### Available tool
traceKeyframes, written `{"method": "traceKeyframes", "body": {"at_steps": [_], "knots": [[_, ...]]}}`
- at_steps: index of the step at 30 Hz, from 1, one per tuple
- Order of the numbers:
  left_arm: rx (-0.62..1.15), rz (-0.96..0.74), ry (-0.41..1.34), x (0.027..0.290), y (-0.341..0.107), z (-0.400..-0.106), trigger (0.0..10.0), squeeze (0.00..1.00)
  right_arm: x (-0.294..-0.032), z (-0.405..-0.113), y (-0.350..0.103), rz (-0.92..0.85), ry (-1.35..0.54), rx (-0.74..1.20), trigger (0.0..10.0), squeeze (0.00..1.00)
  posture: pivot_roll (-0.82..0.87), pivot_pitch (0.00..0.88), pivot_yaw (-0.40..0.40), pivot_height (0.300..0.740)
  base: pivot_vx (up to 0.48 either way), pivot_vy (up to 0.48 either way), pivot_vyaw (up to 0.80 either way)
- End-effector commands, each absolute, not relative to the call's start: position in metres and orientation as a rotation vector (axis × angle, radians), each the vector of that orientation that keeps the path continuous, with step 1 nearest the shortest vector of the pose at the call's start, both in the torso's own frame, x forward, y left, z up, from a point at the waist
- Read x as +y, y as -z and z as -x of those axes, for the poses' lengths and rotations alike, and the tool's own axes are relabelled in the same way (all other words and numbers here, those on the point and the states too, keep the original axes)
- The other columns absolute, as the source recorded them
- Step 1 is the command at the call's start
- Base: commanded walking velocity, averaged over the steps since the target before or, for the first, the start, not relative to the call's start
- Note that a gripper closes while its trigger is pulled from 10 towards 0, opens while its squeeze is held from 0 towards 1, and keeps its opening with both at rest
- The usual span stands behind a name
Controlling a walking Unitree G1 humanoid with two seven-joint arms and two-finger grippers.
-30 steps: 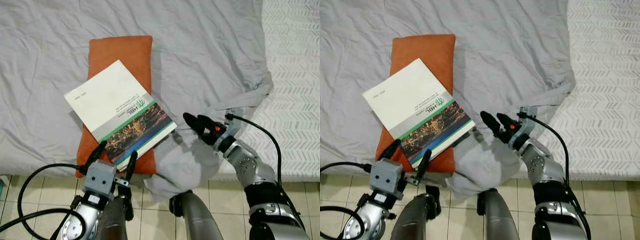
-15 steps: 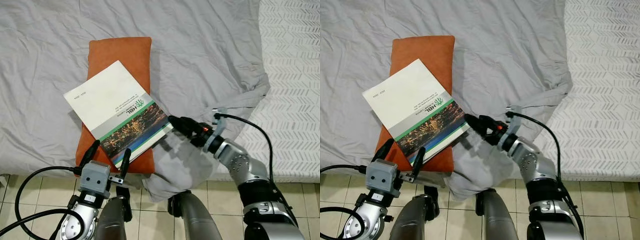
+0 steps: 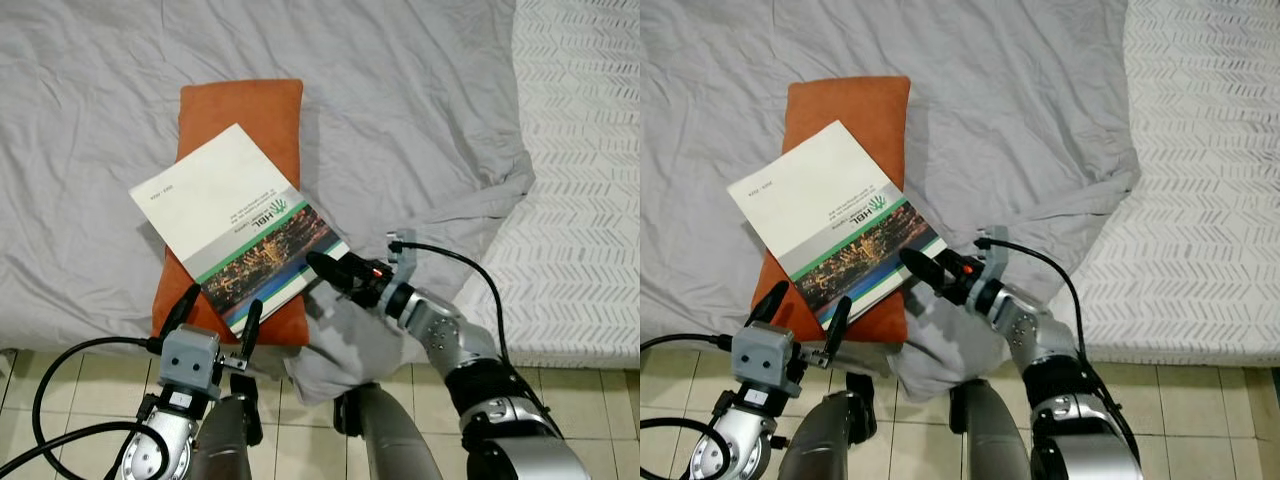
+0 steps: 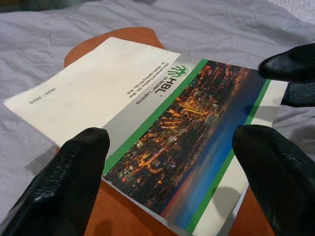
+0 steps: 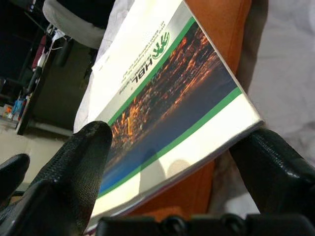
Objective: Clean up the room
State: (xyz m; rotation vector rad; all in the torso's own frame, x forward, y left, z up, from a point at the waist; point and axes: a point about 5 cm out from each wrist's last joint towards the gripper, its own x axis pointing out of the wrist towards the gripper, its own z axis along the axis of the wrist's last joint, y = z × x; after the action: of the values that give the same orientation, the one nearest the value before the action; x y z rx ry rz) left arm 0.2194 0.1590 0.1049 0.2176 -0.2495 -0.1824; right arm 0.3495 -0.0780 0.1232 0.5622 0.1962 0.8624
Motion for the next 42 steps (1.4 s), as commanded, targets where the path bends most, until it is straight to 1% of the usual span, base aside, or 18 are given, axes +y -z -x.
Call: {"method": "traceKeyframes", "body": {"at_steps": [1, 5, 7, 17, 26, 31, 34, 36, 37, 38, 40, 42], "knots": [[-0.207, -0.217, 0.187, 0.159, -0.094, -0.212, 10.0, 0.0, -0.068, -0.345, -0.111, -0.56, -0.859, 0.241, 10.0, 0.0, 0.11, 0.48, -0.1, 0.74, 0.0, 0.0, 0.0], [-0.207, -0.219, 0.187, 0.159, -0.094, -0.211, 10.0, 0.0, -0.065, -0.346, -0.108, -0.55, -0.843, 0.239, 10.0, 0.0, 0.11, 0.478, -0.102, 0.74, 0.0, 0.0, 0.0], [-0.207, -0.221, 0.187, 0.158, -0.093, -0.211, 10.0, 0.0, -0.065, -0.347, -0.108, -0.553, -0.834, 0.236, 0.0, 0.0, 0.11, 0.475, -0.104, 0.74, 0.0, 0.0, 0.0], [-0.205, -0.225, 0.193, 0.157, -0.092, -0.213, 10.0, 0.0, -0.066, -0.348, -0.104, -0.561, -0.823, 0.244, 0.0, 0.0, 0.1, 0.469, -0.11, 0.74, 0.0, 0.0, 0.0], [-0.184, -0.215, 0.207, 0.156, -0.089, -0.216, 10.0, 0.0, -0.078, -0.352, -0.102, -0.607, -0.768, 0.24, 0.0, 0.0, 0.1, 0.451, -0.109, 0.74, 0.0, 0.0, 0.0], [-0.121, -0.17, 0.223, 0.157, -0.08, -0.222, 10.0, 0.0, -0.088, -0.355, -0.103, -0.628, -0.718, 0.226, 0.0, 0.0, 0.1, 0.41, -0.101, 0.74, 0.0, 0.0, 0.0], [-0.06, -0.155, 0.237, 0.159, -0.072, -0.231, 10.0, 0.0, -0.102, -0.363, -0.114, -0.589, -0.655, 0.167, 0.0, 0.0, 0.1, 0.326, -0.089, 0.74, 0.0, 0.0, 0.0], [-0.043, -0.161, 0.237, 0.159, -0.07, -0.233, 10.0, 0.0, -0.104, -0.365, -0.118, -0.585, -0.649, 0.149, 0.0, 0.0, 0.1, 0.315, -0.088, 0.74, 0.0, 0.0, 0.0], [-0.028, -0.155, 0.226, 0.16, -0.069, -0.239, 10.0, 0.0, -0.11, -0.369, -0.126, -0.563, -0.628, 0.11, 0.0, 0.0, 0.09, 0.248, -0.08, 0.74, 0.0, 0.0, 0.0], [-0.028, -0.155, 0.226, 0.16, -0.069, -0.239, 10.0, 0.0, -0.11, -0.369, -0.126, -0.563, -0.628, 0.11, 0.0, 0.0, 0.09, 0.248, -0.08, 0.74, 0.0, 0.0, 0.0], [-0.041, -0.139, 0.207, 0.16, -0.076, -0.252, 10.0, 0.0, -0.125, -0.377, -0.146, -0.505, -0.546, 0.016, 0.0, 0.0, 0.08, 0.17, -0.071, 0.74, 0.0, 0.0, 0.0], [-0.025, -0.174, 0.179, 0.159, -0.081, -0.264, 10.0, 0.0, -0.14, -0.383, -0.163, -0.469, -0.47, -0.068, 0.0, 0.0, 0.08, 0.12, -0.066, 0.74, 0.0, 0.0, 0.0]]}}
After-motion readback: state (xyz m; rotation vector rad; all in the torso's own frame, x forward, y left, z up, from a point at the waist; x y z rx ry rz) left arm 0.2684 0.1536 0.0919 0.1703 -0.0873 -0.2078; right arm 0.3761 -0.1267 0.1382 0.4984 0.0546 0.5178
